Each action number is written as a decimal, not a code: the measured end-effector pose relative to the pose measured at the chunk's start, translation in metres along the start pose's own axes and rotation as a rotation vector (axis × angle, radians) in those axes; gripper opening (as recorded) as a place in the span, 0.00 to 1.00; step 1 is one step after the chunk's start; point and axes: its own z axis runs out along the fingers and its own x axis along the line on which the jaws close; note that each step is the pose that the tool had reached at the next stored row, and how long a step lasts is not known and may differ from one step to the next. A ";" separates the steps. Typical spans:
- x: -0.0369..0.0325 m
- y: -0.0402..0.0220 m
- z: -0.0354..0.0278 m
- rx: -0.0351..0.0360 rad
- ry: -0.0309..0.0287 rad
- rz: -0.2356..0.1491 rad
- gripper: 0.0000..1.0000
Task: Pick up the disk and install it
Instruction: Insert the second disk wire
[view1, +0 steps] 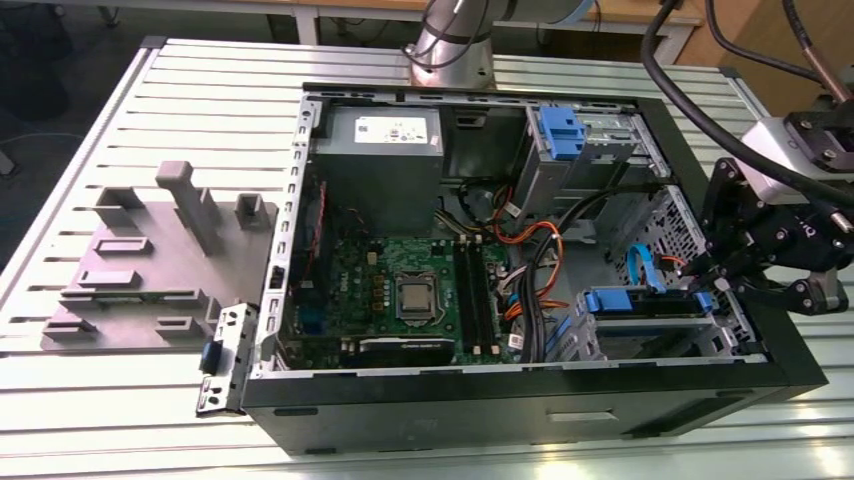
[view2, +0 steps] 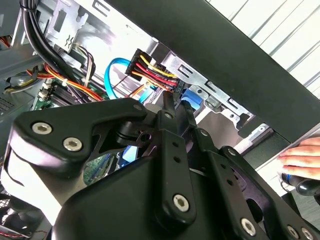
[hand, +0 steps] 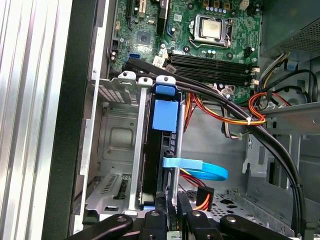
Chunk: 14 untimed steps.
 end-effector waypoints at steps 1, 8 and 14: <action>0.0000 0.0000 0.0001 0.0000 -0.0001 0.000 0.23; 0.0000 0.0000 0.0003 0.0000 -0.0002 0.000 0.16; -0.0005 0.0002 -0.0042 0.0000 -0.0002 0.000 0.16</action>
